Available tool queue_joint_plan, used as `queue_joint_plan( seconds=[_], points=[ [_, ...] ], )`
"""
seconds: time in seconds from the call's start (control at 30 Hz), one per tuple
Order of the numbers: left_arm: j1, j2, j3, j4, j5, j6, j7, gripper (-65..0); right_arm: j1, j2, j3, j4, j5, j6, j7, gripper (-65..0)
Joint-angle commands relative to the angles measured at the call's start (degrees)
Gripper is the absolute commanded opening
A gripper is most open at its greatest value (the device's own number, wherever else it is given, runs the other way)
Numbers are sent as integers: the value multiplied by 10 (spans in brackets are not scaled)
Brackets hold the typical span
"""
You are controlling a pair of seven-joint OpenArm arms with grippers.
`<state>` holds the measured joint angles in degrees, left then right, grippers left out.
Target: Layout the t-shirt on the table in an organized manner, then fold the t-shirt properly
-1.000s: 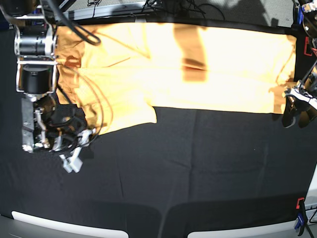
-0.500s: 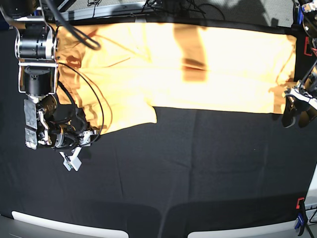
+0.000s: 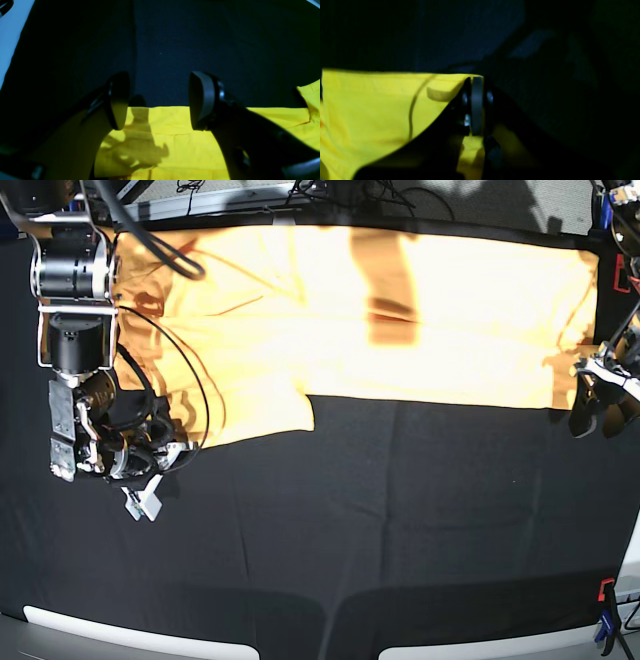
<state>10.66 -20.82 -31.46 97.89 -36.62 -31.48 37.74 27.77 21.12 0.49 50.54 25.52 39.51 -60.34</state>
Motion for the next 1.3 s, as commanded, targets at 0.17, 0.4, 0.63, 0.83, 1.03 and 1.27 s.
queue_joint_plan(
  seconds=[0.17,0.4,0.63,0.83,1.03,1.27],
  points=[
    [-2,-11,-3,12,-9,0,-15,-309,-22,15,2,130,47,5,-42,-650],
    [-2,-11,-3,11,12,0,-15,-309,-148,17,2,348,80,5,-42,-650],
    [-2,-11,-3,12,21,0,-15,-309,-272,17,2,539,89,5,-42,-650],
    [-2,-11,-3,11,21,0,-15,-309,-375,17,2,648,97,5,-42,-650],
    [-2,-11,-3,12,21,0,-15,-309,-448,16,2,719,124,5,-42,-650],
    [-2,-11,-3,11,21,0,-15,-309,-506,16,2,751,175,5,-42,-650]
  ],
)
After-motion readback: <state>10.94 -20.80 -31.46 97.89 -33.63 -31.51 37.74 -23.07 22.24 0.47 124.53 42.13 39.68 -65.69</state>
